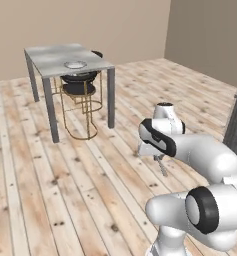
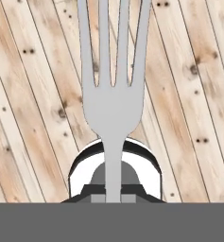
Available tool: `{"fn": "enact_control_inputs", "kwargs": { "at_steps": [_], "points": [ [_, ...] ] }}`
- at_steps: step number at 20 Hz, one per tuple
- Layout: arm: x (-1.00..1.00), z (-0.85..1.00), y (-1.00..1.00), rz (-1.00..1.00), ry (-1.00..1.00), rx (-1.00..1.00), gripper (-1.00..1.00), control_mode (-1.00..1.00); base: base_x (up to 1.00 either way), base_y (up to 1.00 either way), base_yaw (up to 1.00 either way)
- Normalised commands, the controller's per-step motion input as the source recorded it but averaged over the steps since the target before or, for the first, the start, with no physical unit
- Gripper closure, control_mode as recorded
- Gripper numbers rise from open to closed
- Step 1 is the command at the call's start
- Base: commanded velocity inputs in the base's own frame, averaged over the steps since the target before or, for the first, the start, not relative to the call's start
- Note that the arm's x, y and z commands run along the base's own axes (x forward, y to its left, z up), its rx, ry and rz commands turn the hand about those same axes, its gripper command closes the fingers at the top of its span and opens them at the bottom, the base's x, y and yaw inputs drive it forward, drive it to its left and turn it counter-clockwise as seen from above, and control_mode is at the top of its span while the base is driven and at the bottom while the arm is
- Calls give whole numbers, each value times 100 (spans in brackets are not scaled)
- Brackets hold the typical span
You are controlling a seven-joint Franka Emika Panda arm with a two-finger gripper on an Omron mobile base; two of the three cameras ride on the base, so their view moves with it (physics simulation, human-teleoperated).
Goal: Take the fork and place it on the left side of the plate. Then take the spoon and place it on the right side of the plate. Make sure they're directly next to the plate.
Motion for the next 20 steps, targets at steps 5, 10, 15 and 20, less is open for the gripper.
{"fn": "enact_control_inputs", "kwargs": {
  "at_steps": [5, 10, 15, 20],
  "points": [
    [0, 0, 0, 0, 0, 0, 100, 100, 91, 2, 0],
    [0, 0, 0, 0, 0, 0, 100, 100, 92, 0, 0],
    [0, 0, 0, 0, 0, 0, 100, 100, 92, 0, 0],
    [0, 0, 0, 0, 0, 0, 100, 100, 92, 0, 0]
  ]
}}
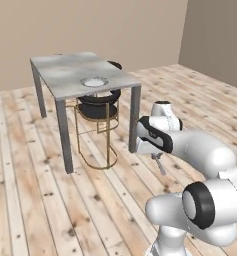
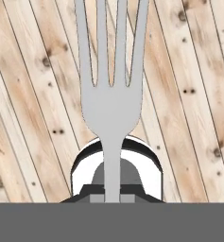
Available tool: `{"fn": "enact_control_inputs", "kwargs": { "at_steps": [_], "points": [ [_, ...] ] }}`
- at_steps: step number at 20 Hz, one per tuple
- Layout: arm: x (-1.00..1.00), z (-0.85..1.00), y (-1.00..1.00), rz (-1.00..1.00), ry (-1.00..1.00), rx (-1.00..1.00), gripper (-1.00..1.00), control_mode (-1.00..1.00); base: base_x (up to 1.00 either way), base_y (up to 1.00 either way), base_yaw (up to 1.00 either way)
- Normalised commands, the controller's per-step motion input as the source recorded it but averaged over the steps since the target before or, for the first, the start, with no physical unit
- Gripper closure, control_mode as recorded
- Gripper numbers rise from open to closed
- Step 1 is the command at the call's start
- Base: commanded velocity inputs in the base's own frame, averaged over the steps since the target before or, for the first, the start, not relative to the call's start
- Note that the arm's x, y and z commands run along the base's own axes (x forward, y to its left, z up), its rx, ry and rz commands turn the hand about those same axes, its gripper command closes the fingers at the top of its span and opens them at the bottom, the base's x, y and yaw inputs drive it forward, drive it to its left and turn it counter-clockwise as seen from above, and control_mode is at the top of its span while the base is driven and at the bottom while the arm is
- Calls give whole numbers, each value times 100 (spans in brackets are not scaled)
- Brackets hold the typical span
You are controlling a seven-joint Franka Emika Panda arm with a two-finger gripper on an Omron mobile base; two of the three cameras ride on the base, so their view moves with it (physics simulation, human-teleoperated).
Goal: Take the fork and place it on the left side of the plate. Then take the spoon and place it on the right side of the plate. Make sure they're directly next to the plate.
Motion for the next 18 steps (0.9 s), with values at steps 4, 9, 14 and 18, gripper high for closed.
{"fn": "enact_control_inputs", "kwargs": {
  "at_steps": [4, 9, 14, 18],
  "points": [
    [0, 0, 0, 0, 0, 0, 100, 100, 93, 0, 1],
    [0, 0, 0, 0, 0, 0, 100, 100, 91, -6, 2],
    [0, 0, 0, 0, 0, 0, 100, 100, 83, -23, 2],
    [0, 0, 0, 0, 0, 0, 100, 100, 76, -30, 3]
  ]
}}
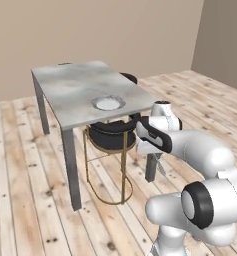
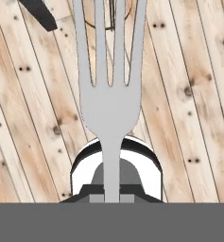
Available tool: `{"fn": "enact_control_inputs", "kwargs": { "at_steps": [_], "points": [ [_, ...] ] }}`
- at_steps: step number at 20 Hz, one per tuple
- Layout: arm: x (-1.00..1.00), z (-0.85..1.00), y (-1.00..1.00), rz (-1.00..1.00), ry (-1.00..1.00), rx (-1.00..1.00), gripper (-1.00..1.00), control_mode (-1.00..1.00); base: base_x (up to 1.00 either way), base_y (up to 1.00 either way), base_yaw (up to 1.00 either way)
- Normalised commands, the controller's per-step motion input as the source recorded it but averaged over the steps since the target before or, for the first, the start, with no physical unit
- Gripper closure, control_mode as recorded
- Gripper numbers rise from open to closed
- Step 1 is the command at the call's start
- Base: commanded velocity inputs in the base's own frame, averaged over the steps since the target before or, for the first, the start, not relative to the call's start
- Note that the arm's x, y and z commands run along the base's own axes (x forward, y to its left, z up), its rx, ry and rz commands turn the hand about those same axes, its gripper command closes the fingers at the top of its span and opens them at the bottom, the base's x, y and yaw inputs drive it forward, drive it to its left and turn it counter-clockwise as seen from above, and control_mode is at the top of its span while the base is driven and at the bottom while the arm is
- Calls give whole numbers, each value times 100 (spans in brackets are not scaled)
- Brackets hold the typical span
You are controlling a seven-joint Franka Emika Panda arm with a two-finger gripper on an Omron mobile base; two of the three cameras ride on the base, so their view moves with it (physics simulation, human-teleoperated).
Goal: Take the fork and place it on the left side of the plate. Then take the spoon and place it on the right side of the plate. Make sure they're directly next to the plate.
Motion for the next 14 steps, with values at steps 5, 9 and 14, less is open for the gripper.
{"fn": "enact_control_inputs", "kwargs": {
  "at_steps": [5, 9, 14],
  "points": [
    [0, 0, 0, 0, 0, 0, 100, 100, 69, -34, 5],
    [0, 0, 0, 0, 0, 0, 100, 100, 69, -30, 10],
    [0, 0, 0, 0, 0, 0, 100, 100, 67, -30, 13]
  ]
}}
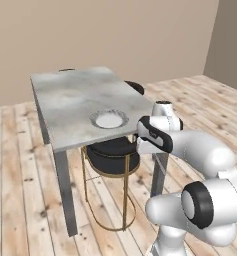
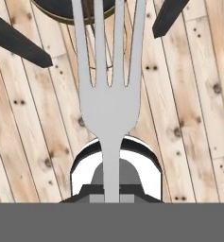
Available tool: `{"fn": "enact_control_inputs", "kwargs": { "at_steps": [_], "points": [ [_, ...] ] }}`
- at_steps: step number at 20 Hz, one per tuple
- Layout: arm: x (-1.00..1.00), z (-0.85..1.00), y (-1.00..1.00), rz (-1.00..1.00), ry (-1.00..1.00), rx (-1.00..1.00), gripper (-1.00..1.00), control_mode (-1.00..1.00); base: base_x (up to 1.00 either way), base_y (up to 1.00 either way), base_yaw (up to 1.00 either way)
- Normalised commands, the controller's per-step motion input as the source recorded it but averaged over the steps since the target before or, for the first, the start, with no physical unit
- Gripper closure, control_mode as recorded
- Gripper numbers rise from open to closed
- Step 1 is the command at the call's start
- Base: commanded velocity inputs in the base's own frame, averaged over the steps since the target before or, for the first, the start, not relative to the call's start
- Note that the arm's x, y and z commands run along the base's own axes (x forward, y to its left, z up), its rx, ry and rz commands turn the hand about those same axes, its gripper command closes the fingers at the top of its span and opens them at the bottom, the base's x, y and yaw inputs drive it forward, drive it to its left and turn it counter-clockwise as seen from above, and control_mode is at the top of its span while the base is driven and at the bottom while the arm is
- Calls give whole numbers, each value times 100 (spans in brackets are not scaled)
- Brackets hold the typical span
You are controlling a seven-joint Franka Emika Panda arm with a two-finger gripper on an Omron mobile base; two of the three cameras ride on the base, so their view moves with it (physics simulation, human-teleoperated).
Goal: Take the fork and place it on the left side of the plate. Then take the spoon and place it on the right side of the plate. Make sure they're directly next to the plate.
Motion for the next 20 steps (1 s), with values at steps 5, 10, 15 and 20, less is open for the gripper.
{"fn": "enact_control_inputs", "kwargs": {
  "at_steps": [5, 10, 15, 20],
  "points": [
    [0, 0, 0, 0, 0, 0, 100, 100, 61, -32, 15],
    [0, 0, 0, 0, 0, 0, 100, 100, 51, -30, 22],
    [0, 0, 0, 0, 0, 0, 100, 100, 45, -21, 25],
    [0, 0, 0, 0, 0, 0, 100, 100, 52, -16, 22]
  ]
}}
